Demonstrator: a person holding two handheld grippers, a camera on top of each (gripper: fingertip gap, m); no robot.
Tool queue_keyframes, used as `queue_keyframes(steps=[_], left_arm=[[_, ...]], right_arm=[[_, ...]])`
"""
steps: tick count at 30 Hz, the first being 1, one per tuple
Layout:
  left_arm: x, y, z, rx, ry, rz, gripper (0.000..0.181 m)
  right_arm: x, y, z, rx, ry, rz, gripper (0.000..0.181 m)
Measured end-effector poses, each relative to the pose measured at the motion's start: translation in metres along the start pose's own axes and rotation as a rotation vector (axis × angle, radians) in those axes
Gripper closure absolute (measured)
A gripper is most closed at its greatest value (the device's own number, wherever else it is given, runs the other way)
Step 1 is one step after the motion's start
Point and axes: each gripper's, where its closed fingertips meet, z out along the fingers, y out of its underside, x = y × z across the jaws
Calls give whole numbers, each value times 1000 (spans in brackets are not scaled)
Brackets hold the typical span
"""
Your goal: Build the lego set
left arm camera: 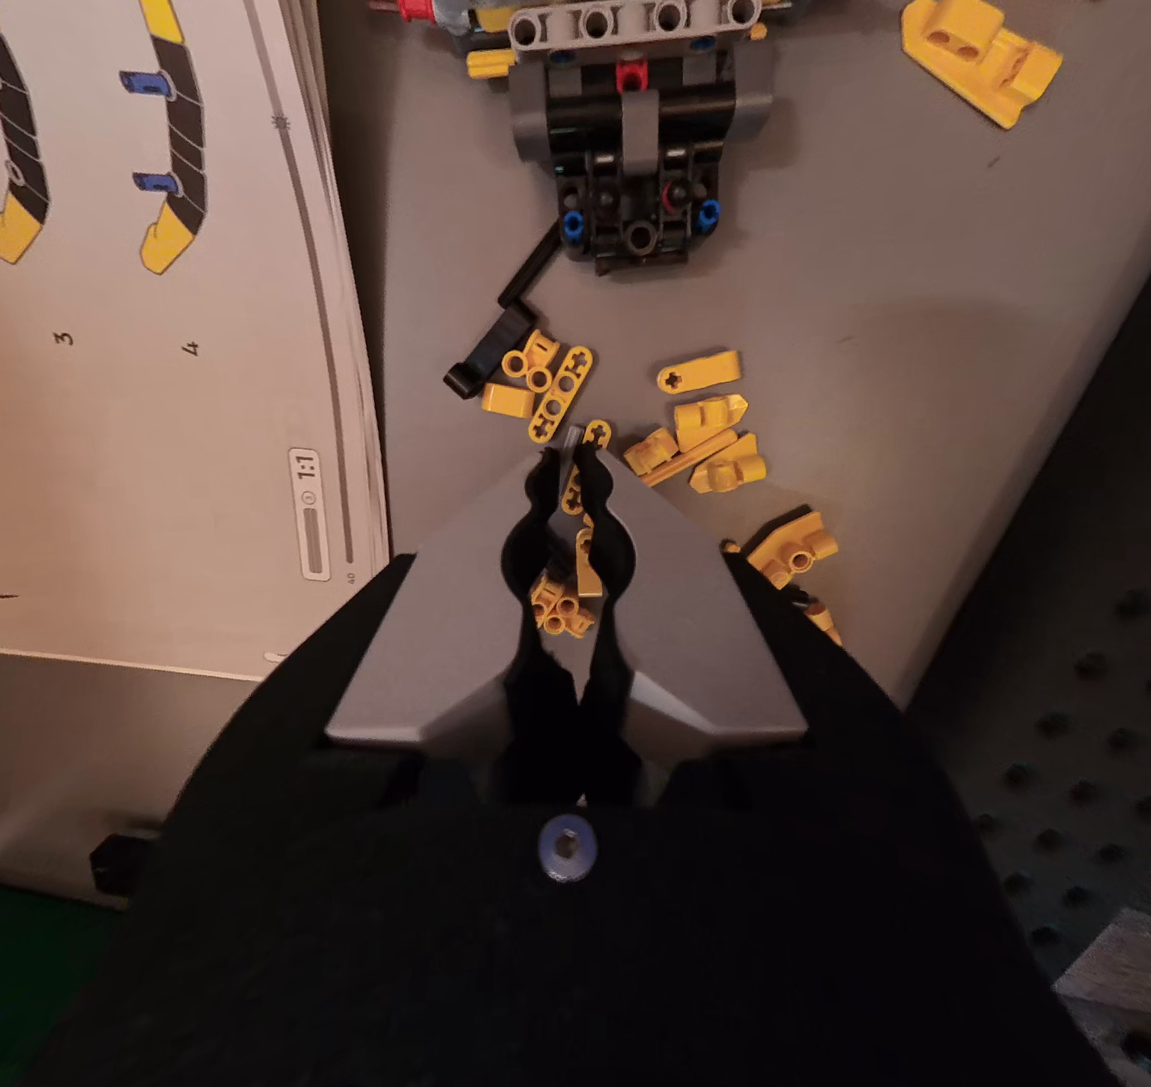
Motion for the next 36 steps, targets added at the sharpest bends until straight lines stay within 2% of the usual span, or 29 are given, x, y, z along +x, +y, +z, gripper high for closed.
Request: queue_keyframes(steps=[11,16,21,25,30,36], left_arm=[[-1,-1,-16,72,-84,-10,179],[4,4,-5,48,-68,-16,179],[4,-3,-1,71,-57,-32,179],[3,-5,-3,85,-48,-47,171],[-8,-1,-13,104,-92,-63,170],[-6,1,-6,86,-98,-35,162]], right_arm=[[0,0,0,-2,-3,1,159],[0,1,0,-4,-2,0,159],[0,1,1,-7,0,-1,159],[0,1,1,-8,-3,2,159],[0,2,1,-9,-5,3,159],[0,2,1,-13,-4,3,159]])
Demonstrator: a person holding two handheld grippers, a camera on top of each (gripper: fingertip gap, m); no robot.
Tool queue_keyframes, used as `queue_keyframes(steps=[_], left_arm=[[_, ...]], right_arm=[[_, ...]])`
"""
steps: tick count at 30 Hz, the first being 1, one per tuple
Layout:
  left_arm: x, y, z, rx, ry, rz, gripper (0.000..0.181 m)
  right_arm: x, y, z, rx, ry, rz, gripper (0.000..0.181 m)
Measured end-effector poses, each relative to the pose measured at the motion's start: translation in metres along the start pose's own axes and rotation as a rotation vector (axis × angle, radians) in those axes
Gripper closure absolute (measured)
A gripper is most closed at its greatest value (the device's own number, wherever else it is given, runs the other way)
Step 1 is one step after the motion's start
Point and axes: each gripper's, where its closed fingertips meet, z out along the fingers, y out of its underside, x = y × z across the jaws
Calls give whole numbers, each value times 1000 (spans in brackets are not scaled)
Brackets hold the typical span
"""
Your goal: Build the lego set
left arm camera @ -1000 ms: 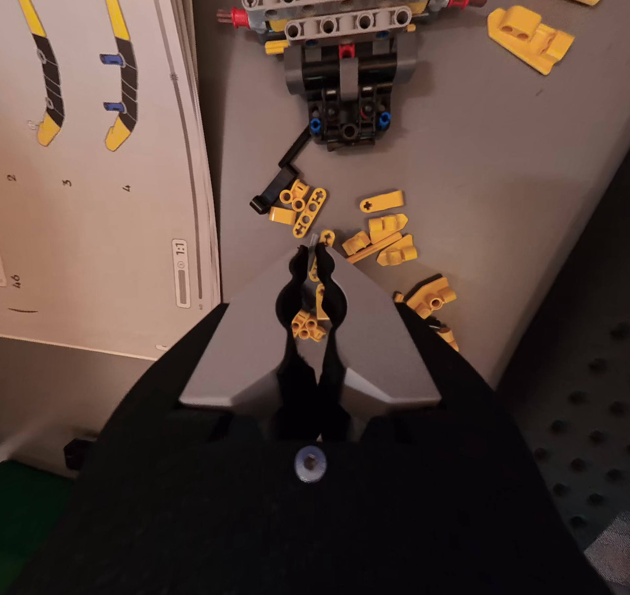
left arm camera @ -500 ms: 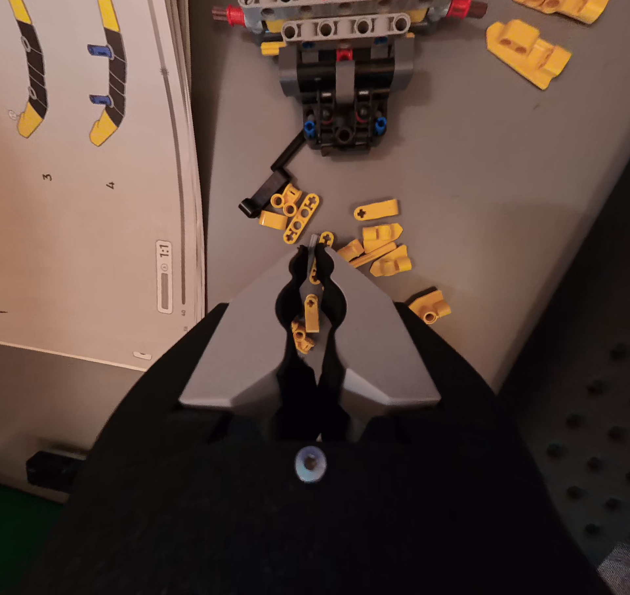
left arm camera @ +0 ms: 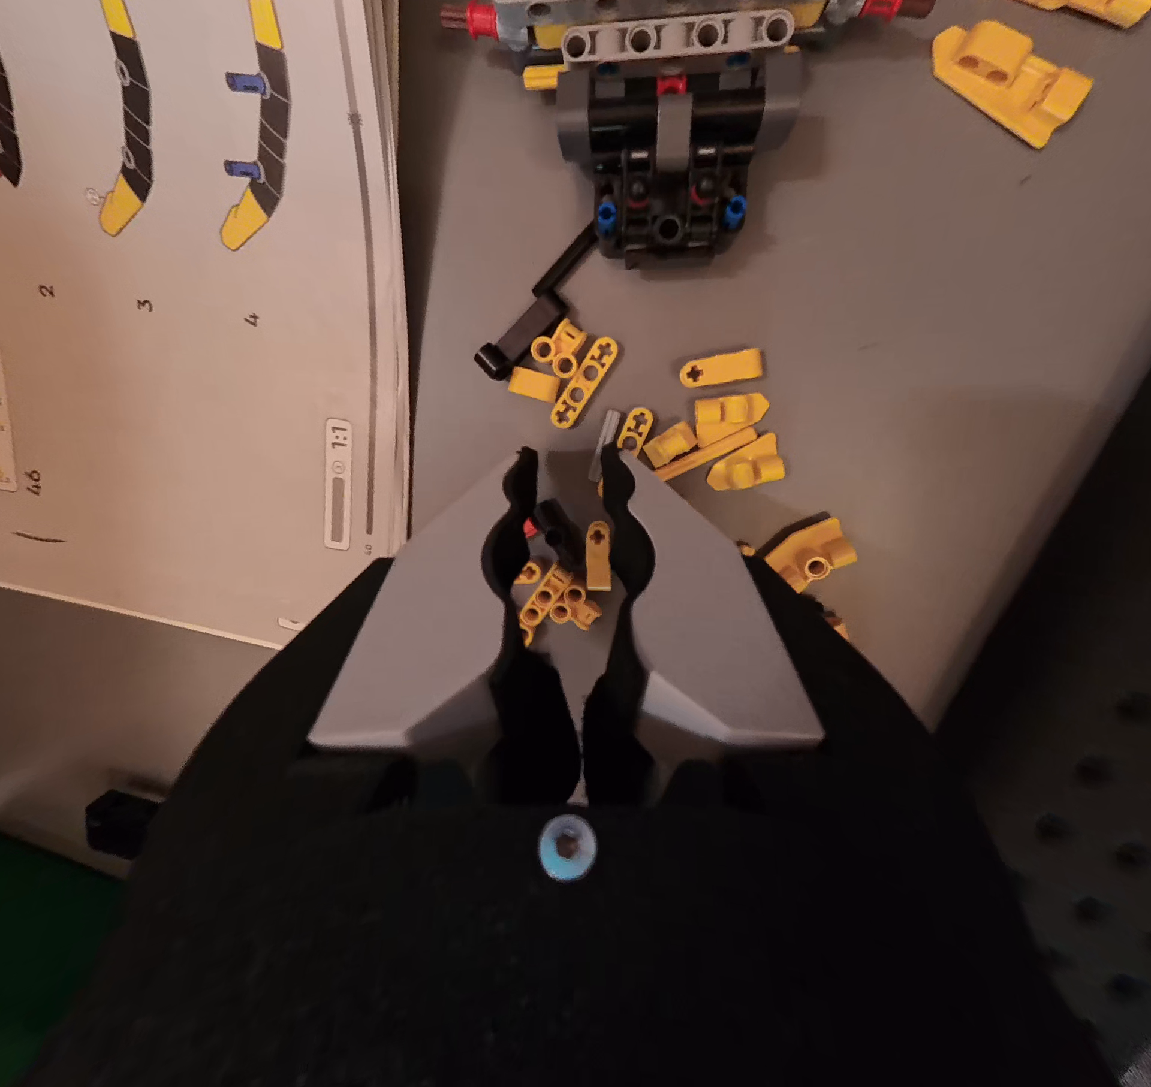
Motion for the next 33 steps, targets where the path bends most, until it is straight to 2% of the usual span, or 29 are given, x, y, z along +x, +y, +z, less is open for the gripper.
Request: queue_keyframes(steps=[8,12,17,21,26,28,29,31,33], left_arm=[[9,1,3,-30,16,26,153],[6,-3,-2,1,8,11,154],[10,1,2,-27,30,17,159],[18,0,6,-23,63,21,178],[15,-2,2,-40,3,56,179],[15,-24,-12,37,-33,59,179],[21,-45,-23,116,-32,57,179],[50,-98,-42,310,41,61,179],[87,-138,-35,385,138,64,178]], right_arm=[[0,0,0,-2,-1,1,159],[-1,1,0,-3,-3,0,159],[0,1,0,-3,-3,1,159],[-1,1,1,-5,-2,0,159],[0,1,1,-4,-1,0,159],[0,0,0,-2,1,0,159],[1,0,1,-1,4,-1,159],[2,-1,1,0,8,-3,159],[2,0,2,-3,12,-10,159]])
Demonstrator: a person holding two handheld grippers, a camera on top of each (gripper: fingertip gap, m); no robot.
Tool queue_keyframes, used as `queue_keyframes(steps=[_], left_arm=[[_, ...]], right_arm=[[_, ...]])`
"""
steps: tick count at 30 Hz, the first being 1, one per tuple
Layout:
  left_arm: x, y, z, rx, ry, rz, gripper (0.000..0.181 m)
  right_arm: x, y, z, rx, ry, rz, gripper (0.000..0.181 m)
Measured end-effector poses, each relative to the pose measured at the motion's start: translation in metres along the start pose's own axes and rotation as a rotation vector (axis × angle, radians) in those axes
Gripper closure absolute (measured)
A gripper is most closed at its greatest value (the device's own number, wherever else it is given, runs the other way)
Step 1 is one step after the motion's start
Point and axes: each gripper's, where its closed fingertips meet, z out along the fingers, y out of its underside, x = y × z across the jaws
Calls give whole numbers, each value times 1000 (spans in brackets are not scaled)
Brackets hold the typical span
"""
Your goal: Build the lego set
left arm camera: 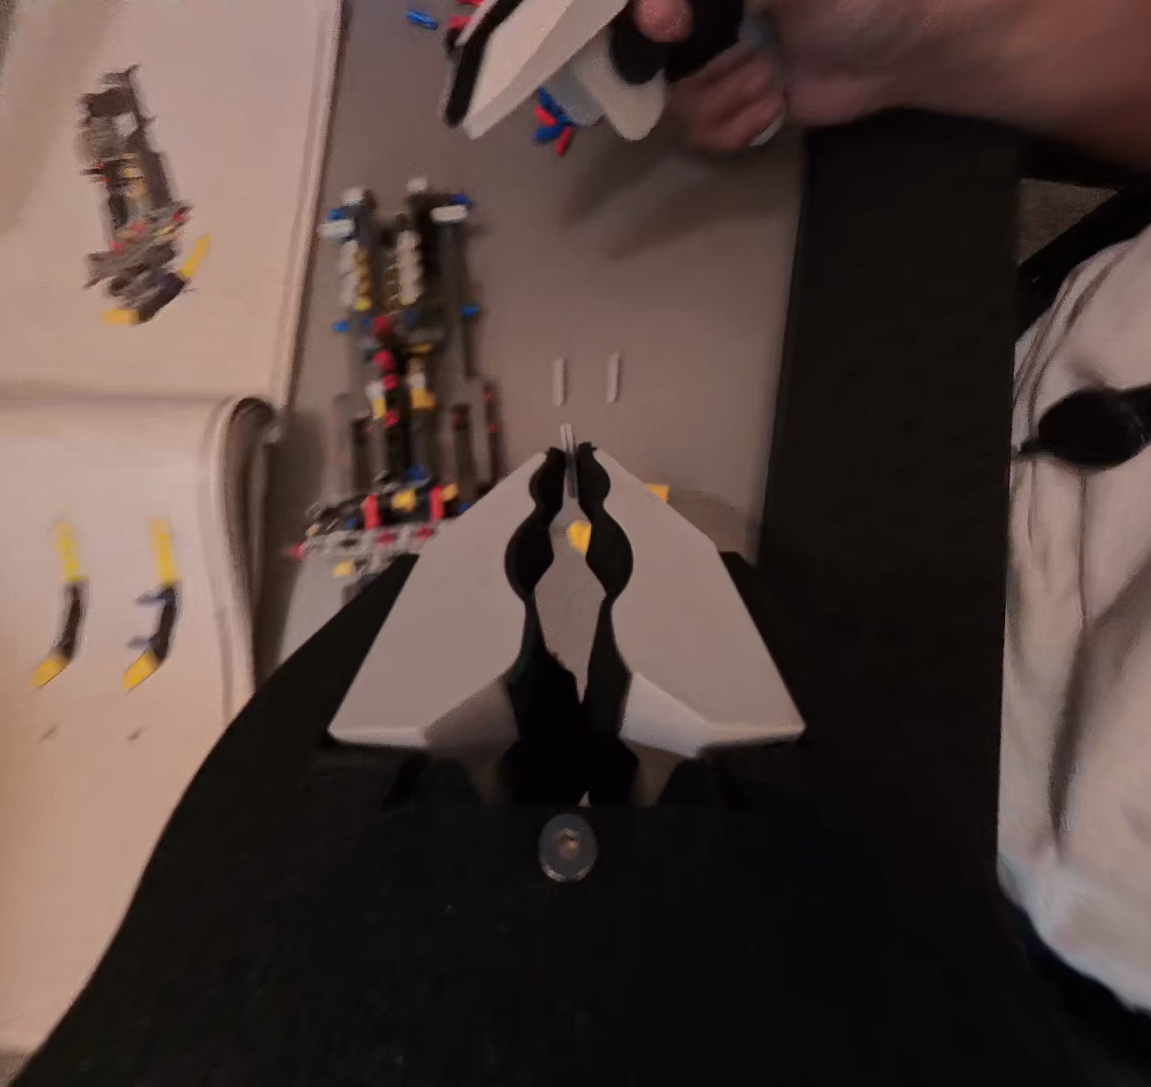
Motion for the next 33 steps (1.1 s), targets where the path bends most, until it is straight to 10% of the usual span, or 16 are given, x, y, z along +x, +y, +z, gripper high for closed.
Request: queue_keyframes(steps=[6,25,33], left_arm=[[12,5,86,-189,-9,18,178],[11,6,103,-214,3,71,171],[-28,-46,44,279,-129,-44,152]], right_arm=[[0,-2,-3,13,6,-5,160],[-2,-1,-3,12,-13,9,160],[0,-3,-7,27,14,-5,159]])
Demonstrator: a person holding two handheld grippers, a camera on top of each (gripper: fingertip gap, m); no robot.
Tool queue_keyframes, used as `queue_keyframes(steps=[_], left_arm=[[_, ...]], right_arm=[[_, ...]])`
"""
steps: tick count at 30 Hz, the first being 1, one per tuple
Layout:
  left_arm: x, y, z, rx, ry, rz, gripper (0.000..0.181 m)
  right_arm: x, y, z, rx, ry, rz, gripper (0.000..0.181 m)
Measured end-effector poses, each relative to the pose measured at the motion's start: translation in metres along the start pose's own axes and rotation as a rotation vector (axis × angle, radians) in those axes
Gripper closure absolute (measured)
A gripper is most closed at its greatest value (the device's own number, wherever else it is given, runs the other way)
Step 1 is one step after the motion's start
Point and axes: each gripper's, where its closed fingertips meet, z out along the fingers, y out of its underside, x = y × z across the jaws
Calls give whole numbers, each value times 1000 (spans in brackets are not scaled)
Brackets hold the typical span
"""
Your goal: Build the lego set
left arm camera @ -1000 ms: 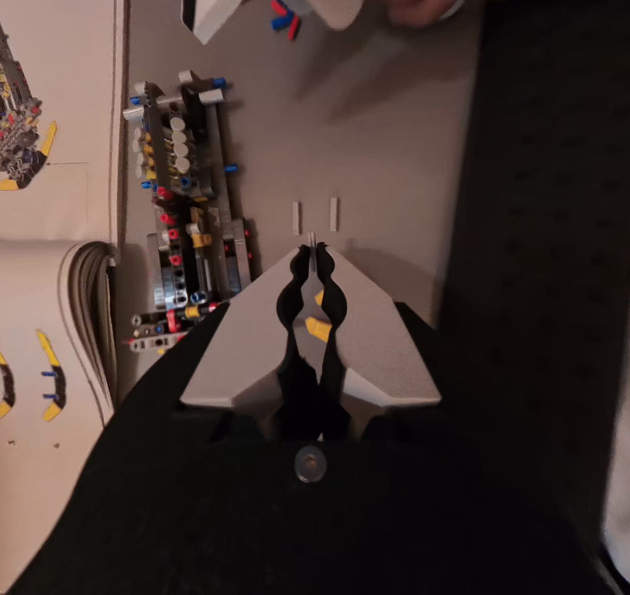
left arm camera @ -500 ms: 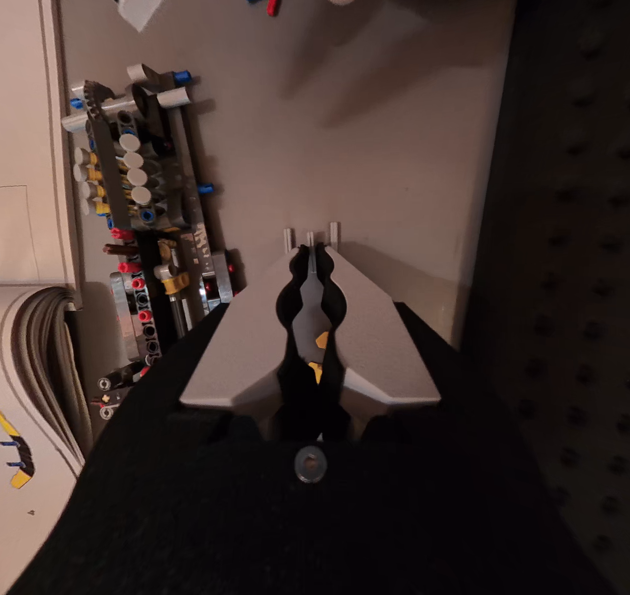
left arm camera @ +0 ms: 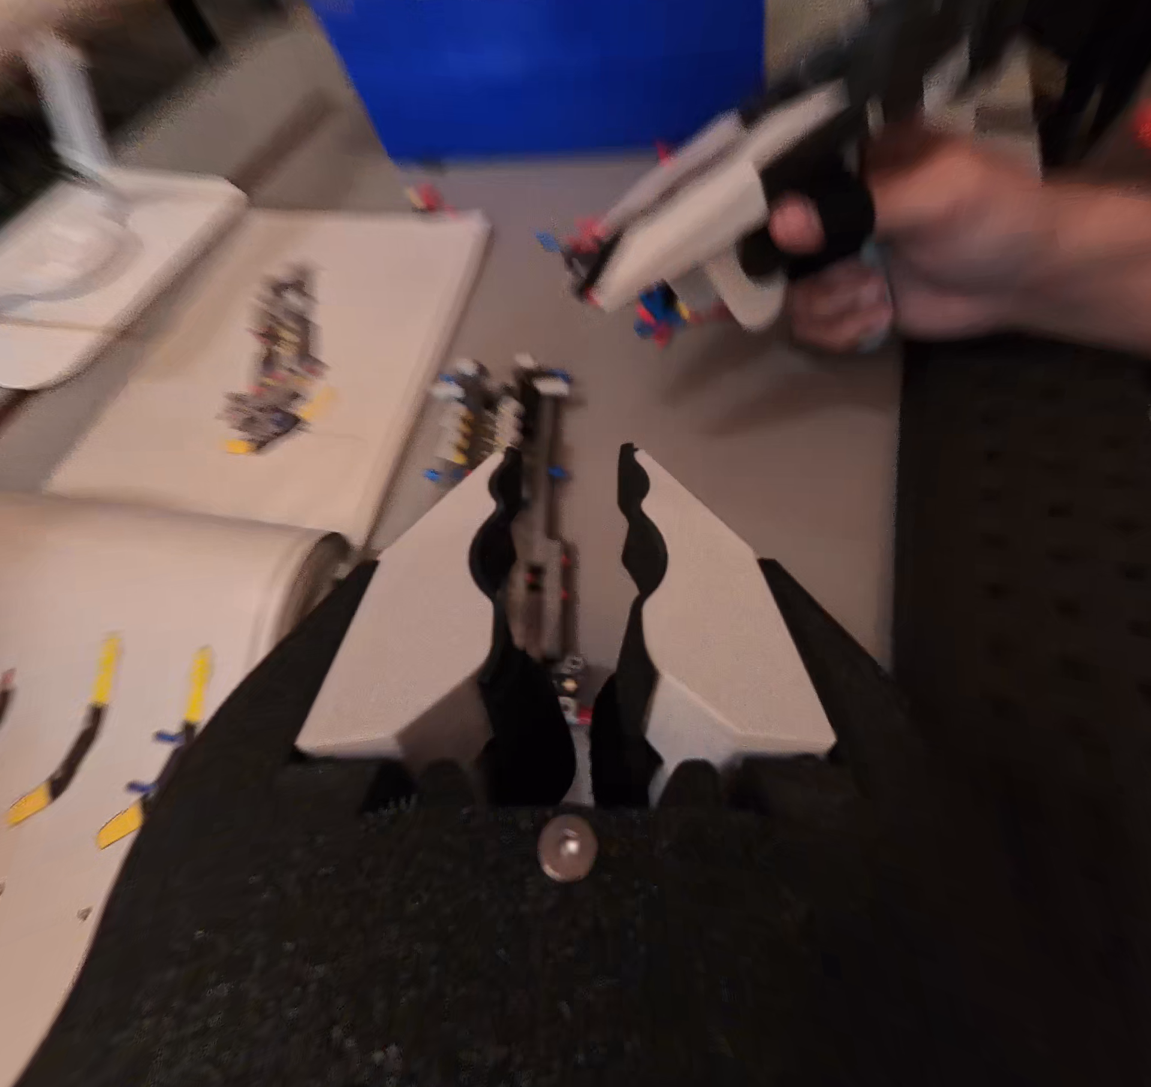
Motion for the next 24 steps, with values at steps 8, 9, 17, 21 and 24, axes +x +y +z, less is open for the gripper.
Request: queue_keyframes(steps=[8,9,17,21,24], left_arm=[[-107,-9,-86,365,-350,-233,156],[-117,-3,-90,357,-386,-264,154],[-139,19,-92,278,-497,-329,154],[-132,18,-86,249,-493,-290,154],[-130,17,-85,246,-503,-263,154]], right_arm=[[58,-4,-61,-61,338,-119,162],[73,-6,-73,-80,418,-154,162],[134,16,-144,-288,726,-207,164],[145,32,-161,-324,765,-160,163],[150,39,-165,-334,775,-139,163]])
